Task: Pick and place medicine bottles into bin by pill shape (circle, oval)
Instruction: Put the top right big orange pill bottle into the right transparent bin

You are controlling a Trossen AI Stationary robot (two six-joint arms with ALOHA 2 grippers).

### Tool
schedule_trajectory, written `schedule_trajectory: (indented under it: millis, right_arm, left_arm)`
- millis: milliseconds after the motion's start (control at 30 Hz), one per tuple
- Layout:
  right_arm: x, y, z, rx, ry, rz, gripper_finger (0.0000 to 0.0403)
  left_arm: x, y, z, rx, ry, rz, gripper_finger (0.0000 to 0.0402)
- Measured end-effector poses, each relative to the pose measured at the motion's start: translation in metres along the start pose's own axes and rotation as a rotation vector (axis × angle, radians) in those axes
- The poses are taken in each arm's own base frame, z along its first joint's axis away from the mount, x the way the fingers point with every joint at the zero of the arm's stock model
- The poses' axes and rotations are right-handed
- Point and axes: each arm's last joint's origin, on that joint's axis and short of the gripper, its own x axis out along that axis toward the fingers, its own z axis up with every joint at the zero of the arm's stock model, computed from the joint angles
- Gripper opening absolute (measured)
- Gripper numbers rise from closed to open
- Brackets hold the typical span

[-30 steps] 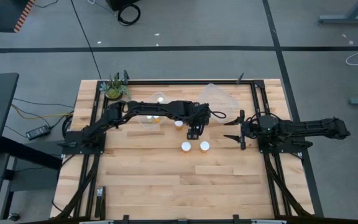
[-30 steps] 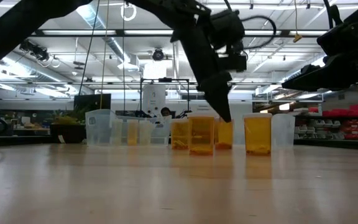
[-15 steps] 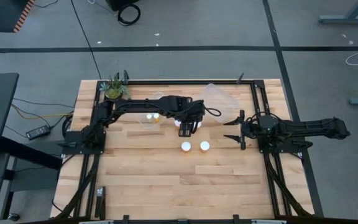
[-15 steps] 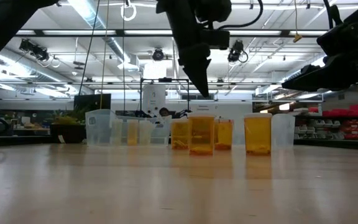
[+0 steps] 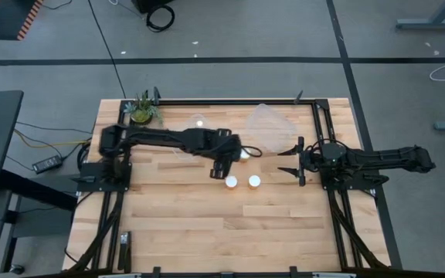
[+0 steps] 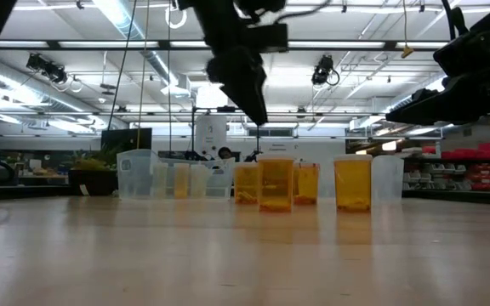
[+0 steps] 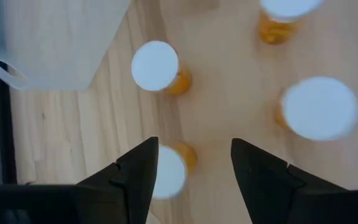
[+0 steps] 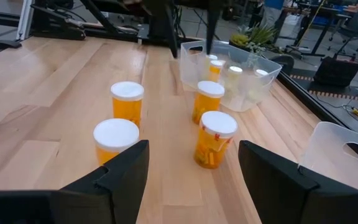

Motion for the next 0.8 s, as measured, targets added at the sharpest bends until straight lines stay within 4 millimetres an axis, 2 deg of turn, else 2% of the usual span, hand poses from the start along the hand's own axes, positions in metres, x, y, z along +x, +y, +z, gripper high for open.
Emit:
schedule_trajectory:
  millis: [200,367,567,800]
  right_arm:
    - [0.000,0.000,0.000,0.000,-0.001,0.000,0.0255]
    - [0.000,0.000,0.000,0.000,0.001,0.000,0.0255]
    - [0.000,0.000,0.000,0.000,-0.001,0.000,0.0255]
    - [0.000,0.000,0.000,0.000,0.000,0.000,0.0255]
  left_arm:
    - [-0.033,-0.010,-0.030,-0.006,-0.127,0.027,0.0211]
    - [-0.063,-0.011,-0.050,-0.032,-0.234,0.056,0.0211]
    - [-0.086,-0.021,-0.079,-0.060,-0.363,0.071,0.0211]
    - [-0.095,-0.036,-0.124,-0.106,-0.501,0.085,0.0211]
